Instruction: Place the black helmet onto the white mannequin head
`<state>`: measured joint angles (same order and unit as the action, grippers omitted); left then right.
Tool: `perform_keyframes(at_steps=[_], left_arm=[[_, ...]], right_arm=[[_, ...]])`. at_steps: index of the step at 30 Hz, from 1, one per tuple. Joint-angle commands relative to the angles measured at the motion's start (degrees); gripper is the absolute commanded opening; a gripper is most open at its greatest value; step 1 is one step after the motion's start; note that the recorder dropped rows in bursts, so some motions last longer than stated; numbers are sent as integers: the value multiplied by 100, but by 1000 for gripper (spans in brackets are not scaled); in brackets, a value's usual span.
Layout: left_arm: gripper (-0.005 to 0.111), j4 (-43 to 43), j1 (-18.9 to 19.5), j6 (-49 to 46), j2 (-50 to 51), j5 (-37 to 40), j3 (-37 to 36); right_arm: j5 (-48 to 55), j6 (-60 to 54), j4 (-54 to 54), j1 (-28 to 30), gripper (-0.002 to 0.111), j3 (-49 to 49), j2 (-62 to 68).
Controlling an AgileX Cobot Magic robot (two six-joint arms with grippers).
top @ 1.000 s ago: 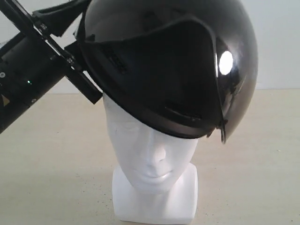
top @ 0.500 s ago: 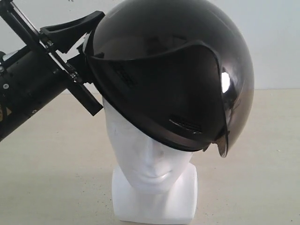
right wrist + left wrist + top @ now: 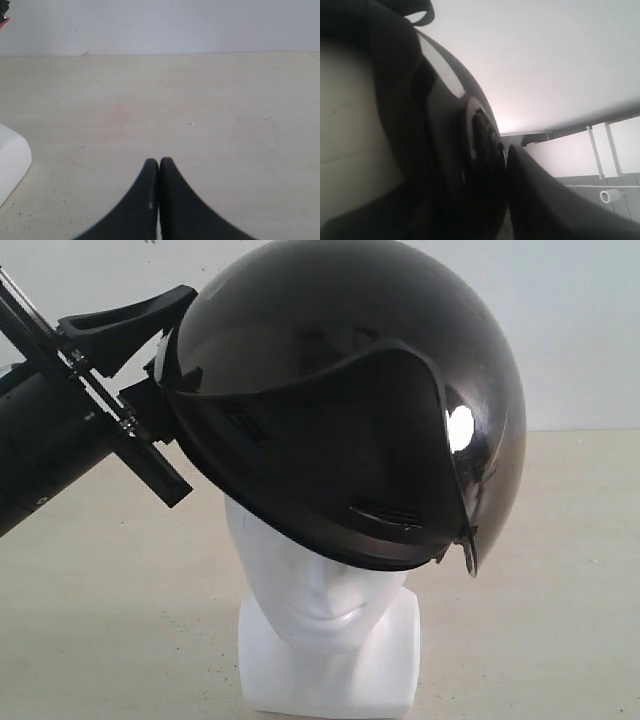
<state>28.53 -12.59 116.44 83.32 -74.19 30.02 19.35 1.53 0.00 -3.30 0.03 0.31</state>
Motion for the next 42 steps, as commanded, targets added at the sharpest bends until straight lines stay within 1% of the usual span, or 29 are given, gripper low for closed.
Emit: perform_keyframes(at_steps=[1,7,10,14,24,34,42], left_arm=[[4,-406,338,-684,42,422,-275],[4,-278,574,-721,180,422,-442],[4,-200,574,-722,234,422,-442],[4,-178,574,-1019,243,422,-442],[4,-21,574,-1097,739,422,-442],[4,283,574,-1291,739,422,-442],[4,299,574,-1314,739,422,-442]], right_arm=[[-21,-24,-49,45,0,-3,-31],[-21,-24,-49,45,0,-3,-31],[-21,-24,-49,45,0,-3,-31],[-21,-24,-49,45,0,-3,-31],[-21,-24,-49,45,0,-3,-31],[-21,-24,-49,45,0,-3,-31],[-21,-24,-49,45,0,-3,-31]])
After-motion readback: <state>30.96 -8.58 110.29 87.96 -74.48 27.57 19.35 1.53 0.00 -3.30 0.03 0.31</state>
